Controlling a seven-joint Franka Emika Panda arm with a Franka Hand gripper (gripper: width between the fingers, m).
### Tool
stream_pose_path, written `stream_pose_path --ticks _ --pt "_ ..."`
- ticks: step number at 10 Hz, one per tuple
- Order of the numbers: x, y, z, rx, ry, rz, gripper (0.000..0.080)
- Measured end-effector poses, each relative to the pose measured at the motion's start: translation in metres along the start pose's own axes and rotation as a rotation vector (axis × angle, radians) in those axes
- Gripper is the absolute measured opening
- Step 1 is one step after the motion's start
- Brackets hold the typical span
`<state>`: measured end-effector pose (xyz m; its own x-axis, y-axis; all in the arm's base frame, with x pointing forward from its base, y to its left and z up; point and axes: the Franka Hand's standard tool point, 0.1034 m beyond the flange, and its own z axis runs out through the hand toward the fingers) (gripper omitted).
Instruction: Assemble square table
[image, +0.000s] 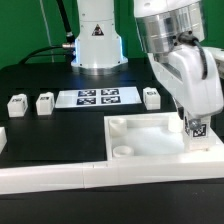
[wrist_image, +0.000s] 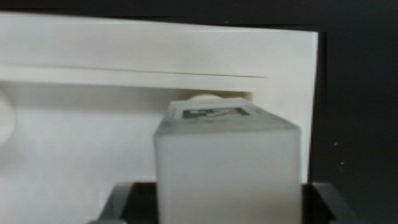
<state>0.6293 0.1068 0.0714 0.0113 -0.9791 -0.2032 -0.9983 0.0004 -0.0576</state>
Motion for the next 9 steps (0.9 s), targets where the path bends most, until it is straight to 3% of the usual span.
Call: stream_pose_path --ticks 1,2,3,4,5,7,9 --pt "0.0 0.0 0.0 -0.001 0.0 -0.058 0.029" --pt "-0.001 0.002 0.001 -0.013 0.015 -0.151 0.0376" --pt "-0.008 0.003 0.001 -0.046 0.062 -0.414 0.0558" --pt "-0.012 0.002 0.001 -0.052 0.073 -0.575 0.0558" --pt "-0.01 0.002 0.001 -0.054 0.072 -0.607 0.0633" --pt "-0.009 0.002 0.002 -0.064 0.072 -0.802 0.0647" --pt "-0.01 -0.003 0.0 -0.076 0.091 -1.271 0.0649"
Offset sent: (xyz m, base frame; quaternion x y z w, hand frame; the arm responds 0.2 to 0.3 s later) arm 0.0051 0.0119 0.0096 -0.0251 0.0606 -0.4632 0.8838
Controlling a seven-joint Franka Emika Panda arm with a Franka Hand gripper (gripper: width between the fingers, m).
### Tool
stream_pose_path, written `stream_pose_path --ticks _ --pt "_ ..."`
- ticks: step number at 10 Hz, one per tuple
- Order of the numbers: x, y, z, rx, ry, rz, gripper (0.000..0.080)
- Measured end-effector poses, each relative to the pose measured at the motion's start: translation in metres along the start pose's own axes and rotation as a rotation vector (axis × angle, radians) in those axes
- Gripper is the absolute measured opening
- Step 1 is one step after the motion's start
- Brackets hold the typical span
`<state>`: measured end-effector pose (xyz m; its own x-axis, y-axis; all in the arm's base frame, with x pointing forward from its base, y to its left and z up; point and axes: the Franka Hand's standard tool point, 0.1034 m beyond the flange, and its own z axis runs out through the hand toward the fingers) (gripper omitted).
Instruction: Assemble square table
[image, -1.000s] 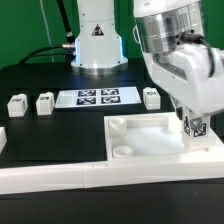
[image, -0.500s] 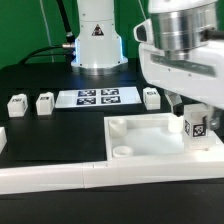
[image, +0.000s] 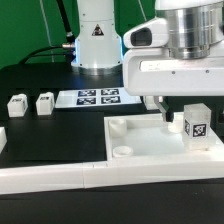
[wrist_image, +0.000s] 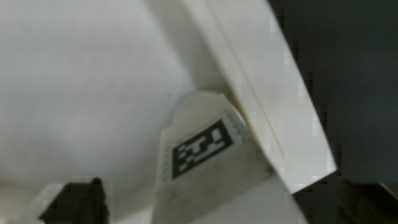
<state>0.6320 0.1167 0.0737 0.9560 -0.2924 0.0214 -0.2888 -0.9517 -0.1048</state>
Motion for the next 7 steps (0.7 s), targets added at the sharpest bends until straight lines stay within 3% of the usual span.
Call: stream_pose_path --ticks 3,5,7 --pt "-0.0003 -0.0008 0.0013 0.004 0.011 0.007 0.064" --pt "-0.0007 -0.0009 0.0018 0.005 0.01 0.109 0.0314" --pt "-0.0005 0.0009 0.0023 0.004 0.009 0.263 0.0292"
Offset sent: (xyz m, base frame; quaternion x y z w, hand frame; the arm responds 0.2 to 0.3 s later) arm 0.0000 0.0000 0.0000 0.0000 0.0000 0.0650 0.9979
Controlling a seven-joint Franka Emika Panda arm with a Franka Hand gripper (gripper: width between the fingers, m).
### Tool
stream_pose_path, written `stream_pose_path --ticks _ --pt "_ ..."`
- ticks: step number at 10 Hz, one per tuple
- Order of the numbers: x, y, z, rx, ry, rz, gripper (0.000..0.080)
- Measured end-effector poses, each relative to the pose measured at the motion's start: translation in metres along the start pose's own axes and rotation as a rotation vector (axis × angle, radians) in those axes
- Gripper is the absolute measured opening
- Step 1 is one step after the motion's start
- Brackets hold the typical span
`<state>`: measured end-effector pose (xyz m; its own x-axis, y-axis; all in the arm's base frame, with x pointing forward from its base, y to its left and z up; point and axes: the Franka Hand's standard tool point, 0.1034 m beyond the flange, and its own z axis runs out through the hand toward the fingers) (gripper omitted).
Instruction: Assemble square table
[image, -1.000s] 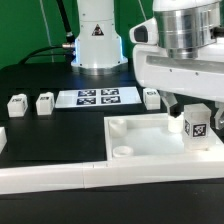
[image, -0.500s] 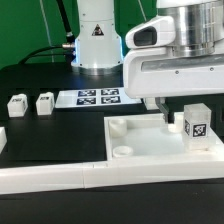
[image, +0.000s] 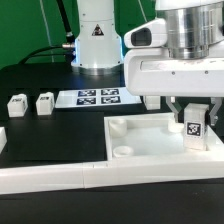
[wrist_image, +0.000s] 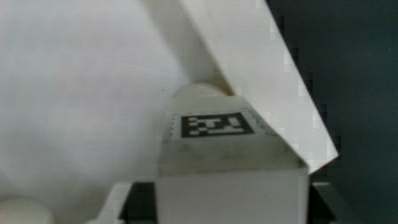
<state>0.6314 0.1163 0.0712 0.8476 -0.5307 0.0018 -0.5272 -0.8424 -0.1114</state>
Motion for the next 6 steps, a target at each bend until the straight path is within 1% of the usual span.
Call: stream_pose_path --ticks 2,3,5,6 --pt "0.0005 0.0009 0.0003 -0.001 0.0 0.122 0.0292" --pt "0.0015 0.0024 0.0004 0.009 -0.009 0.292 0.0292" --pt "0.0001 0.0037 0.0017 0.045 -0.059 0.756 0.0292" --pt "-0.0005 0.0034 0.0019 0.07 -0.079 0.887 0.0293"
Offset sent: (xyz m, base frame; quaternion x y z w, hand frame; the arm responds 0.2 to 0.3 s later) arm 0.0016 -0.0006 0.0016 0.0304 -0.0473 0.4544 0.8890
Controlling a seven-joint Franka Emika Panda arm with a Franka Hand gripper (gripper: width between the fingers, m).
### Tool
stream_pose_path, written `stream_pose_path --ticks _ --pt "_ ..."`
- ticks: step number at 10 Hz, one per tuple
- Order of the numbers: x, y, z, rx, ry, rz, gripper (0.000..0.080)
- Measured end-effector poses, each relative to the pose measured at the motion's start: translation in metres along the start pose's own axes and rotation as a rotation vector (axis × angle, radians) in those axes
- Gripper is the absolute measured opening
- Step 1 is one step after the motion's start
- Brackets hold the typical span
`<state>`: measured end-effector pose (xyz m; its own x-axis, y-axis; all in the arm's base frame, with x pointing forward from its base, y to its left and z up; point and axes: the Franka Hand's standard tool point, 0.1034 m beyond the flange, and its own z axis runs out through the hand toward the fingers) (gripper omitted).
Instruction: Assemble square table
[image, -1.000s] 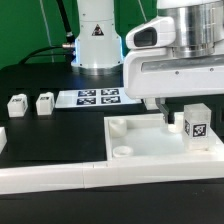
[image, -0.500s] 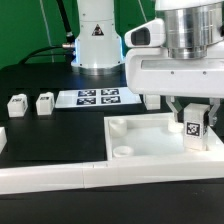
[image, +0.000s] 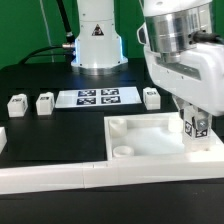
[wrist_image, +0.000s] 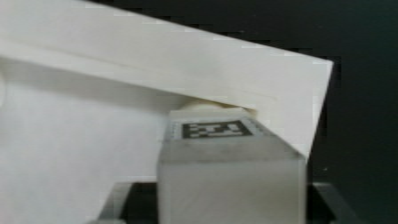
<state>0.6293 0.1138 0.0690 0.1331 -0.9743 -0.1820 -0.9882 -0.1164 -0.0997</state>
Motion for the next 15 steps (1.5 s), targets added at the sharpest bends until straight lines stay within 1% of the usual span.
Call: stream_pose_path --ticks 1,3,4,6,7,8,9,10,11,14,15 --pt "0.0 0.0 0.0 0.026 -0.014 0.145 0.0293" --pt "0.0 0.0 0.0 0.026 -0.019 0.314 0.0294" --pt "-0.001 0.001 0.0 0.021 -0.018 0.371 0.0294" --pt "-0.003 0.002 0.002 0.019 -0.023 0.508 0.0293" --pt "-0.004 0.002 0.002 0.018 -0.026 0.537 0.0473" --pt "-0.004 0.002 0.003 0.018 -0.025 0.504 0.0606" --pt "-0.005 0.003 0.004 0.009 -0.019 0.429 0.0606" --pt "-0.011 0.004 0.006 -0.022 0.0 0.283 0.064" --pt "-0.017 0.003 0.006 -0.027 0.009 0.154 0.064" --pt "-0.015 0.004 0.006 -0.027 0.006 -0.04 0.0649" --pt "-0.015 0.004 0.006 -0.039 0.01 -0.177 0.0649"
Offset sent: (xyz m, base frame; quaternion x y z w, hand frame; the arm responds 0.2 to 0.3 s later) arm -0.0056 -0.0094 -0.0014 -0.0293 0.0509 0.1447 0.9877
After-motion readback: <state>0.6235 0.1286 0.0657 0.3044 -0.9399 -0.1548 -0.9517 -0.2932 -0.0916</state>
